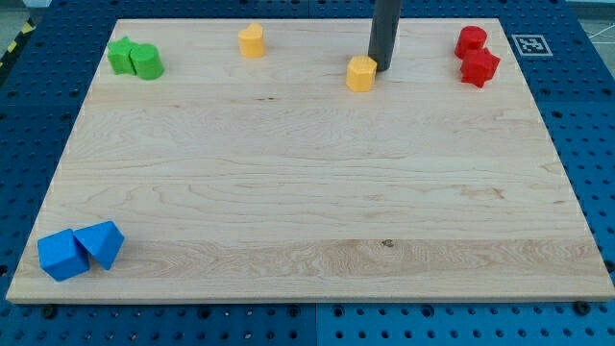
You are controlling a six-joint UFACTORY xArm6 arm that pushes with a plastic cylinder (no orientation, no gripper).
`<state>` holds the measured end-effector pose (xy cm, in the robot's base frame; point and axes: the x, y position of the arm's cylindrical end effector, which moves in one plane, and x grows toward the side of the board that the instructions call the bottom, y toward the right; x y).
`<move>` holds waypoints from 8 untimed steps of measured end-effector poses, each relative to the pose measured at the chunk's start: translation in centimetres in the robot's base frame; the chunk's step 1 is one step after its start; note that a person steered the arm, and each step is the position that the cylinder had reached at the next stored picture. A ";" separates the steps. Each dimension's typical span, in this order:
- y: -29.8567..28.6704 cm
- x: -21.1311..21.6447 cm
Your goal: Push the yellow hexagon towards the center right
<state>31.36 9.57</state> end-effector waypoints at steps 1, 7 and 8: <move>0.0 2.7; -5.4 2.1; -5.4 2.1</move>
<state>33.45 4.17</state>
